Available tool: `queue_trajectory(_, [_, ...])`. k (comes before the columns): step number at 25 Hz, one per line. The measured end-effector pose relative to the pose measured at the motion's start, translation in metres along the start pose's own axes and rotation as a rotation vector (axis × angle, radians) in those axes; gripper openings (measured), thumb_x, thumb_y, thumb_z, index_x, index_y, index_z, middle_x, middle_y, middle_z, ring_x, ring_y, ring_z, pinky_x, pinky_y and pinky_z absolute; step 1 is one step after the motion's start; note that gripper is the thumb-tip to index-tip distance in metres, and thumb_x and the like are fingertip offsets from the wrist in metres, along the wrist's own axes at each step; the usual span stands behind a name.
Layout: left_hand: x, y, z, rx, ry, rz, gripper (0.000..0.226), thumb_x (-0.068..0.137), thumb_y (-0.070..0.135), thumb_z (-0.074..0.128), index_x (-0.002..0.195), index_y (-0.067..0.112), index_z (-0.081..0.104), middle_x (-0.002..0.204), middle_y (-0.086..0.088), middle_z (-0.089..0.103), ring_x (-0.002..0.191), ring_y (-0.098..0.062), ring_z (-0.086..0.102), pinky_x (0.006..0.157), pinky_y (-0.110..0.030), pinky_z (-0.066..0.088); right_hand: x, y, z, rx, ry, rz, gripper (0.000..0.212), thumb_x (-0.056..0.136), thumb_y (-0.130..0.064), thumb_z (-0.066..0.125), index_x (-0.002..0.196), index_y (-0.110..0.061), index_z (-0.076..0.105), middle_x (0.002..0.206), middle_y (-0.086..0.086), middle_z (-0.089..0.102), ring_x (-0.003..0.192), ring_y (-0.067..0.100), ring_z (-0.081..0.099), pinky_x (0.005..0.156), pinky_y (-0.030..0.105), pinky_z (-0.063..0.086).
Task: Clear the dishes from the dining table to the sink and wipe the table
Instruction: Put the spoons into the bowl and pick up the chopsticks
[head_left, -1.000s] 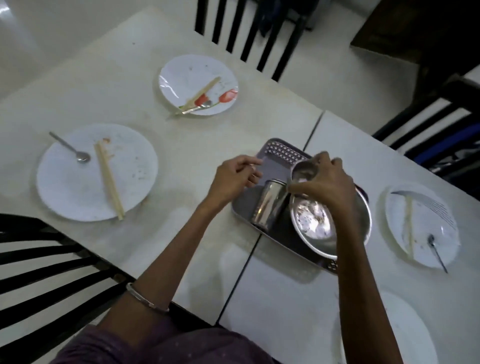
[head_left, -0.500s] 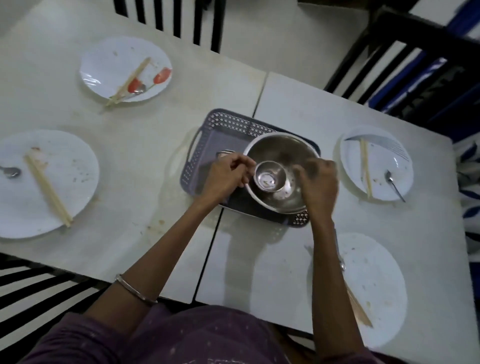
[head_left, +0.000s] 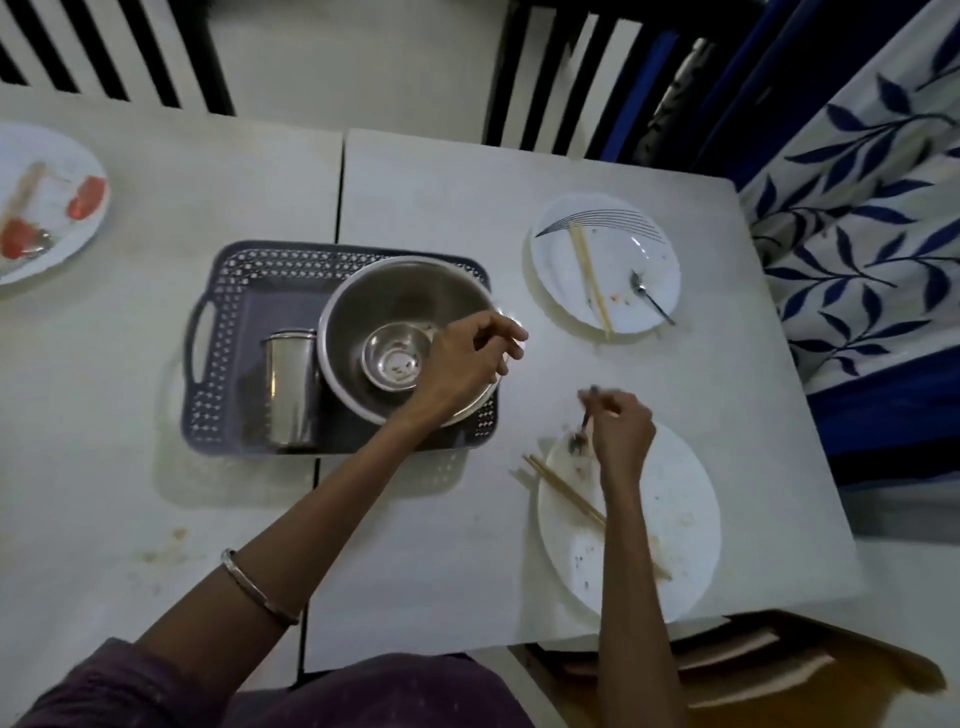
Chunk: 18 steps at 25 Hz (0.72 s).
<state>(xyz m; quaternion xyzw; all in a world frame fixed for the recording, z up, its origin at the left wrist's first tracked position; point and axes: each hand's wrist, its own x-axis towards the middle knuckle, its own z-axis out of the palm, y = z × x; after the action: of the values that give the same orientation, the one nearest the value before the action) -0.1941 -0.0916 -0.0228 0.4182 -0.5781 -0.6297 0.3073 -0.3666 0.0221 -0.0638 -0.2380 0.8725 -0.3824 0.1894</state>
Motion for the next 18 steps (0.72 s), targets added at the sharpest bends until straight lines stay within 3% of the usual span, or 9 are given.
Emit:
queue_trajectory(2, [0.02,0.004,0.014,0.033,-0.053,0.021,0.026,0.084,0.009,0.048,0.085,0.022,0.07,0.075,0.001,0.072,0.06,-0.01,0.06,0.056,-0.025,0.049,0.042,-0.017,-0.015,0.089,0.14,-0.067,0.016,0.097,-0.023,0.059,0.092,-0.011,0.068,0.079,0.008,0.071,0.076,0.027,0.068,0.068,0.034,0.051])
queue_trajectory(5, [0.057,0.016,0.028,0.083,-0.109,0.023,0.027,0.086,0.003,0.046,0.089,0.019,0.068,0.078,0.001,0.071,0.063,-0.009,0.062,0.06,-0.025,0.052,0.128,-0.041,-0.026,-0.243,0.215,-0.128,0.021,0.102,-0.025,0.047,0.109,-0.013,0.062,0.102,0.012,0.07,0.093,0.033,0.065,0.071,0.036,0.047])
queue_trajectory(8, [0.086,0.019,0.027,0.129,-0.107,0.019,0.027,0.088,0.002,0.047,0.093,0.018,0.068,0.082,0.002,0.072,0.07,-0.011,0.064,0.064,-0.026,0.055,0.194,-0.037,-0.022,-0.521,0.044,0.035,0.053,0.092,-0.04,0.063,0.127,-0.001,0.053,0.127,0.023,0.06,0.115,0.039,0.059,0.089,0.042,0.048])
queue_trajectory(10, [0.094,0.017,0.016,0.14,-0.077,0.013,0.025,0.089,0.003,0.048,0.096,0.018,0.067,0.084,0.001,0.071,0.073,-0.012,0.065,0.065,-0.026,0.055,0.21,-0.025,-0.018,-0.566,0.003,0.108,0.061,0.086,-0.041,0.071,0.125,0.003,0.055,0.128,0.026,0.059,0.116,0.041,0.059,0.092,0.044,0.05])
queue_trajectory(15, [0.097,0.013,-0.026,-0.008,0.057,-0.048,0.023,0.092,0.002,0.048,0.095,0.013,0.067,0.084,-0.006,0.069,0.072,-0.017,0.063,0.068,-0.031,0.055,0.198,-0.031,-0.015,-0.62,0.105,0.066,0.037,0.094,-0.024,0.062,0.116,0.006,0.062,0.123,0.027,0.062,0.112,0.043,0.061,0.088,0.045,0.051])
queue_trajectory(17, [0.089,0.018,-0.042,-0.152,0.105,-0.083,0.019,0.095,0.001,0.047,0.101,0.008,0.064,0.089,-0.013,0.067,0.072,-0.021,0.061,0.071,-0.032,0.053,0.169,-0.061,0.001,-0.465,0.154,-0.074,0.031,0.097,-0.024,0.058,0.105,0.005,0.065,0.114,0.025,0.066,0.106,0.041,0.062,0.082,0.039,0.047])
queue_trajectory(18, [0.085,0.022,-0.048,-0.23,0.117,-0.096,0.017,0.096,0.005,0.048,0.106,0.007,0.061,0.096,-0.016,0.065,0.076,-0.022,0.062,0.076,-0.033,0.052,0.143,-0.083,0.015,-0.327,0.092,-0.181,0.028,0.096,-0.024,0.059,0.097,0.003,0.066,0.104,0.023,0.068,0.098,0.038,0.064,0.077,0.033,0.043])
